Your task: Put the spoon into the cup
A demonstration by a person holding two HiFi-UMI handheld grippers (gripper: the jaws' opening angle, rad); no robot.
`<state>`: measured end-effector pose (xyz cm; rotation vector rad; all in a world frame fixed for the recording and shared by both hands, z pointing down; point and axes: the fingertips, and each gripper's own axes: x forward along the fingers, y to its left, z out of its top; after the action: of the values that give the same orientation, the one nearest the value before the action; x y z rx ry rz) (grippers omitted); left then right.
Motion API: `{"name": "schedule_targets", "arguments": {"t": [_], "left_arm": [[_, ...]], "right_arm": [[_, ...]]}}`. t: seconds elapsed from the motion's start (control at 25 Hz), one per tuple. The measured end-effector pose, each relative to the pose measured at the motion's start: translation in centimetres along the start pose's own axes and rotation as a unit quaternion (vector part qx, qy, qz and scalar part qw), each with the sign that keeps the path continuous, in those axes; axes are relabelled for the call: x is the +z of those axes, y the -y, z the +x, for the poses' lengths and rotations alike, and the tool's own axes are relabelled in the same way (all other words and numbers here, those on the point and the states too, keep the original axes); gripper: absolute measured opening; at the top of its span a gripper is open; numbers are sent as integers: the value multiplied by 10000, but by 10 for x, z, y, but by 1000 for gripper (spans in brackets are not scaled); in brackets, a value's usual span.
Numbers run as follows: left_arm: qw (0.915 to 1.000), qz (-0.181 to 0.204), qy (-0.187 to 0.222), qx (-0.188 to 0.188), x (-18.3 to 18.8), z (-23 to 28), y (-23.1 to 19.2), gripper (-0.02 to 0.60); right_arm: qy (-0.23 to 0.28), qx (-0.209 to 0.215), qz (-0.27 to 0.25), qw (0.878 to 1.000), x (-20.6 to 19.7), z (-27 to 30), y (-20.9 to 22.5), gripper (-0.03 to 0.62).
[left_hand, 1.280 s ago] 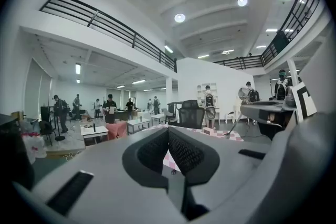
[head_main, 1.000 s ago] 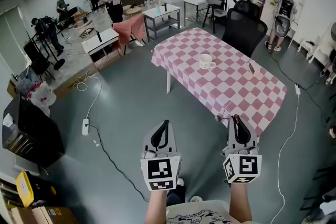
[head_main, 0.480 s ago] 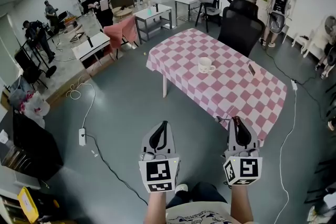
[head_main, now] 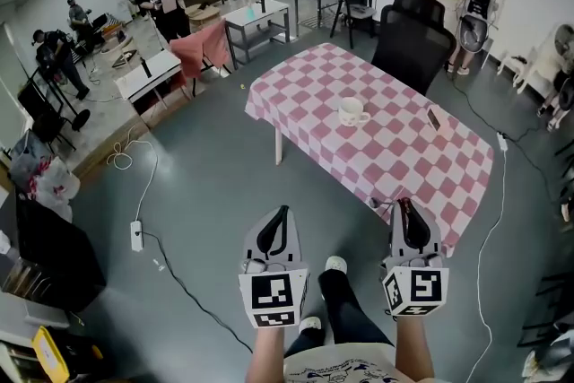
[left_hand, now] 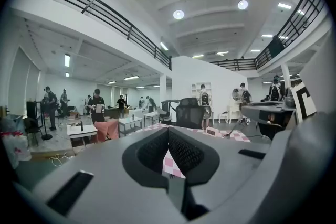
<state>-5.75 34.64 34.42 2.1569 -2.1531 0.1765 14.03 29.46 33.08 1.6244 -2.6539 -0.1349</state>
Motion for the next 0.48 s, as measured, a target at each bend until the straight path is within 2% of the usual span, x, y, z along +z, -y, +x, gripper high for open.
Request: {"name": "schedule_targets", "arguments": {"t": [0.24, 0.48], "left_arm": [[9999, 46, 1, 95, 6, 52, -13, 14], [9997, 92, 43, 233, 16, 126, -24, 14]], "right_arm": [[41, 70, 47, 10000, -5, 59, 16, 52], [56, 169, 87, 9998, -14, 135, 42, 52]]}}
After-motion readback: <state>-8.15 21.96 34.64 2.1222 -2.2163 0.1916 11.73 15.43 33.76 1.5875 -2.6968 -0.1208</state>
